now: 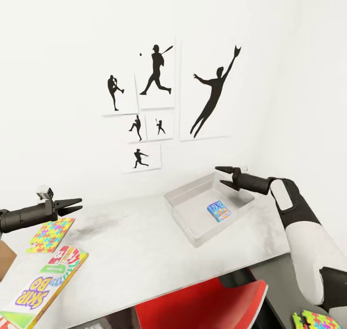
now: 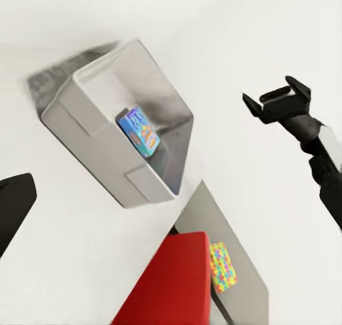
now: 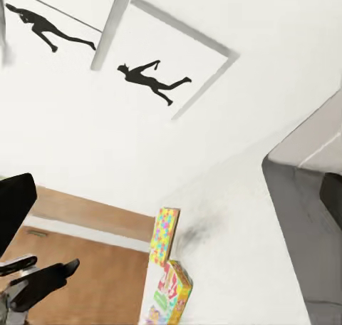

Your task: Put all the toys in the child's room - the three board games (two on the bed and one on the table), the two jigsaw puzzles on the table, and the tennis ball on the table - inside the toy box on the table in the child's room.

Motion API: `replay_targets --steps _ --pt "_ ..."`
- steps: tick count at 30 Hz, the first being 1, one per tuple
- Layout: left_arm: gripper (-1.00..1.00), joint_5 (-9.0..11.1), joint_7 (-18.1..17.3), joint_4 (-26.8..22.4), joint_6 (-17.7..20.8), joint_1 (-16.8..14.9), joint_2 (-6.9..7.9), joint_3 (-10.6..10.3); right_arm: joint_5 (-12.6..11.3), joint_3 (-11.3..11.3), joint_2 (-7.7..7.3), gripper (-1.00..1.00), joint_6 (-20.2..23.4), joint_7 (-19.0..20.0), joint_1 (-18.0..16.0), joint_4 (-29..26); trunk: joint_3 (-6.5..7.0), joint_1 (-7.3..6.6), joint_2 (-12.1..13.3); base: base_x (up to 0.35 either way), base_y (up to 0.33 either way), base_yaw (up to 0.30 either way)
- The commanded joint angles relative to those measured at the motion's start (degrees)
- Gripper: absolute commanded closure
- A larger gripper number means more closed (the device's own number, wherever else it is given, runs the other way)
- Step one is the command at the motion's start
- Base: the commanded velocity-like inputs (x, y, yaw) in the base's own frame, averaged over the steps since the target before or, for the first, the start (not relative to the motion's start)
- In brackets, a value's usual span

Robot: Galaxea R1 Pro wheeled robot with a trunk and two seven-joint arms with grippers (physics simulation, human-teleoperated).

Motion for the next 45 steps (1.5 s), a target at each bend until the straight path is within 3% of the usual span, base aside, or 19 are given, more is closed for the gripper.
replay_targets --steps 1,5,9,14,18,21,24,33,45 --pt "-1.00 0.0 -0.2 0.0 0.5 0.0 0.07 0.0 0.3 0.0 -0.07 -1.00 0.3 1.8 1.5 -1.8 -0.03 0.02 -0.1 -0.257 -0.042 -0.028" --pt "-1.00 0.0 -0.2 0.1 0.1 0.3 0.36 0.1 0.3 0.1 -1.25 -1.00 0.3 7.5 8.7 -8.8 0.35 0.02 -0.1 -0.175 -0.053 -0.071" --pt "-1.00 0.0 -0.2 0.1 -0.1 0.6 0.66 0.2 0.4 -0.7 -1.96 -1.00 0.3 12.0 12.7 -11.3 0.73 0.02 -0.1 -0.062 -0.021 -0.103" --pt "-1.00 0.0 -0.2 0.1 -0.3 2.0 1.32 0.3 0.5 -2.2 -2.45 -1.00 0.0 20.6 18.3 -15.9 1.20 0.02 -0.1 -0.019 -0.006 -0.116" --pt "-1.00 0.1 -0.2 0.1 -0.6 3.4 1.66 0.4 0.5 -2.9 -2.50 -1.00 -4.3 26.6 22.7 -21.5 1.58 0.02 -0.1 -0.005 -0.002 -0.128" --pt "-1.00 0.1 -0.2 0.1 -2.1 4.7 1.77 0.4 0.5 -3.1 -2.20 -1.00 -9.2 30.7 28.2 -25.1 1.85 0.02 -0.1 -0.002 -0.001 -0.136" --pt "-1.00 0.1 -0.2 0.1 -3.0 6.0 1.80 0.4 0.5 -3.1 -1.95 -1.00 -12.2 32.7 31.5 -26.2 2.13 0.02 -0.1 -0.001 0.000 -0.133" --pt "-1.00 0.2 -0.2 0.0 -3.7 8.1 1.95 1.2 0.6 -1.4 -1.11 -1.00 -21.6 34.4 35.7 -27.2 2.95 0.02 -0.1 0.000 0.000 -0.052" --pt "-1.00 0.2 -0.2 -0.2 -3.7 8.2 2.06 2.0 1.3 0.0 -0.49 -1.00 -23.6 33.7 36.6 -28.2 3.29 0.02 -0.1 0.000 0.000 -0.003"
